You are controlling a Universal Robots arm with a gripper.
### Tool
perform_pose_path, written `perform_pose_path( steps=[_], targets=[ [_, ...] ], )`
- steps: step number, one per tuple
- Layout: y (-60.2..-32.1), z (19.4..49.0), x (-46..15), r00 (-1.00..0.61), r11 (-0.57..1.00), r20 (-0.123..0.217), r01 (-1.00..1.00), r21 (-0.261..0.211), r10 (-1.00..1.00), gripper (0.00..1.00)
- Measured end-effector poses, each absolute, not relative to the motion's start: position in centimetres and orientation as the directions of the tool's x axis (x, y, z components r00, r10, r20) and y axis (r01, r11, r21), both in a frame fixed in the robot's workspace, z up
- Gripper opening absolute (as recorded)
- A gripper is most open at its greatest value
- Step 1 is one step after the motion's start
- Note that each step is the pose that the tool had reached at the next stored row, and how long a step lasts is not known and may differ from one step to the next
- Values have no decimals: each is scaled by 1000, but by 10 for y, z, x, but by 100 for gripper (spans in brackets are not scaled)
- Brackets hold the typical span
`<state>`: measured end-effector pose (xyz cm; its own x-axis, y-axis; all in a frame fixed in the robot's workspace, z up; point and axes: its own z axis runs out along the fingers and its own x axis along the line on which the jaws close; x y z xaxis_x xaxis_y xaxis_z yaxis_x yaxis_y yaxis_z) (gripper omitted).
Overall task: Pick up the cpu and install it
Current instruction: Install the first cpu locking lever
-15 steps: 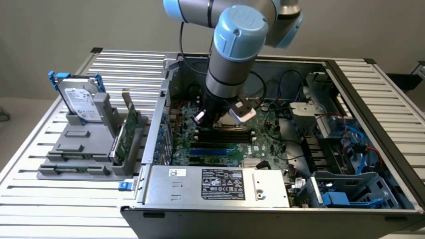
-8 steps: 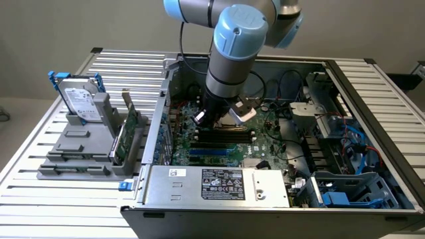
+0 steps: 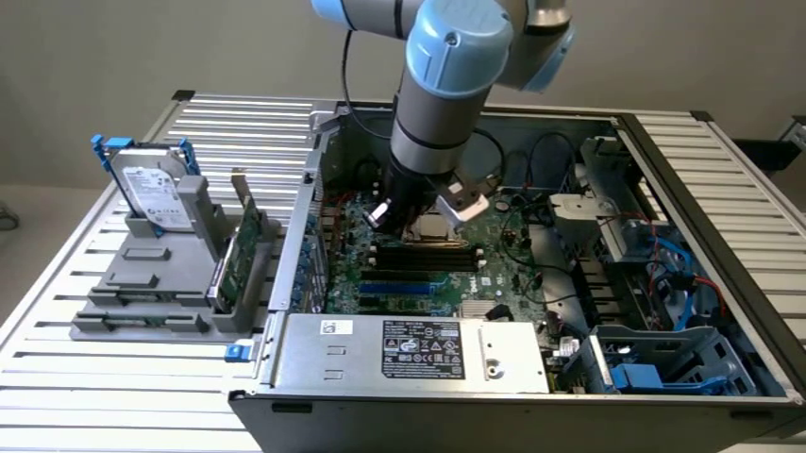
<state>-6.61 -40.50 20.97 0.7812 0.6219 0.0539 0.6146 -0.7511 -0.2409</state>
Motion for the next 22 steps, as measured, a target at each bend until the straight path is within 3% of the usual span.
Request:
perform_pose_path(
  steps=[12, 22],
  targets=[
    [-405, 242, -66, 779, -749, 54, 617, -241, 624, 11],
    [-404, 244, -66, 701, -672, 54, 700, -241, 711, 11]
  ],
)
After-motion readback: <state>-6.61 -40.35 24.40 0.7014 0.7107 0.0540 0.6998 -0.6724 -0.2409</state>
